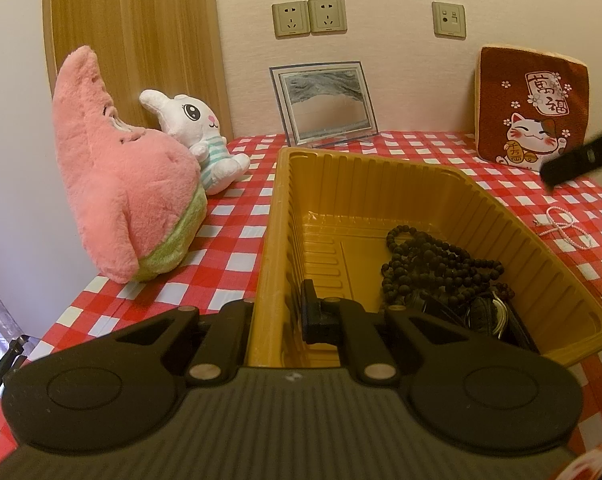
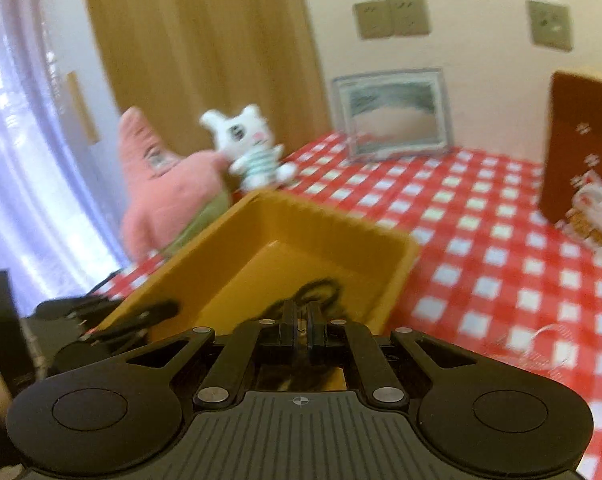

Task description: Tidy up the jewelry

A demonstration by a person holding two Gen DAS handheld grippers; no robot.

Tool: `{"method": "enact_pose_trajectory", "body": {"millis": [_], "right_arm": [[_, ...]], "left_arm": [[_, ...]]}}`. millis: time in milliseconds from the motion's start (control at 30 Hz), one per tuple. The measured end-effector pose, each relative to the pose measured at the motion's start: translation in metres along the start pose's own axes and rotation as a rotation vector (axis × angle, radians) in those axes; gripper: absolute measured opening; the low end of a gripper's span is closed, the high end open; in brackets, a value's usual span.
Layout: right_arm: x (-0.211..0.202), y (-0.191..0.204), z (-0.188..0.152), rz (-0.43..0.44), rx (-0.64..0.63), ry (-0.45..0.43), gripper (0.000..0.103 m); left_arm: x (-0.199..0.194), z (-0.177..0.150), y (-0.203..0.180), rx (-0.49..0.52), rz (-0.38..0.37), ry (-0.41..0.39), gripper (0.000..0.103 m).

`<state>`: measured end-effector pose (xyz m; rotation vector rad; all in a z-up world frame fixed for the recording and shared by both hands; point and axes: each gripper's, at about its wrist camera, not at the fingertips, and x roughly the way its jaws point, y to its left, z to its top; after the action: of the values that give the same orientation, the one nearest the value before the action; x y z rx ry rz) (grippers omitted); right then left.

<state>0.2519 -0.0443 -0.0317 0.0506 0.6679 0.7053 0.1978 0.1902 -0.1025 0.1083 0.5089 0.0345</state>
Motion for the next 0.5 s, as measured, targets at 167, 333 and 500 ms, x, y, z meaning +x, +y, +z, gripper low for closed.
{"method": "enact_pose_trajectory", "body": {"millis": [167, 333, 500], "right_arm": [[0.016, 0.018, -0.019, 0.039, -0.01, 0.095, 0.004], [0.027, 0.026, -0.033, 0.043, -0.017, 0.165, 0.004], [0.035, 0.027, -0.037, 0.033, -0.033, 0.196, 0.004]], "left_arm": [[0.0, 0.001, 0.0, -0.002, 0.0, -0.001, 0.008], [0.0, 0.001, 0.0, -0.004, 0.0, -0.001, 0.008], [0.0, 0.001, 0.0, -0.002, 0.0, -0.002, 0.008]]}}
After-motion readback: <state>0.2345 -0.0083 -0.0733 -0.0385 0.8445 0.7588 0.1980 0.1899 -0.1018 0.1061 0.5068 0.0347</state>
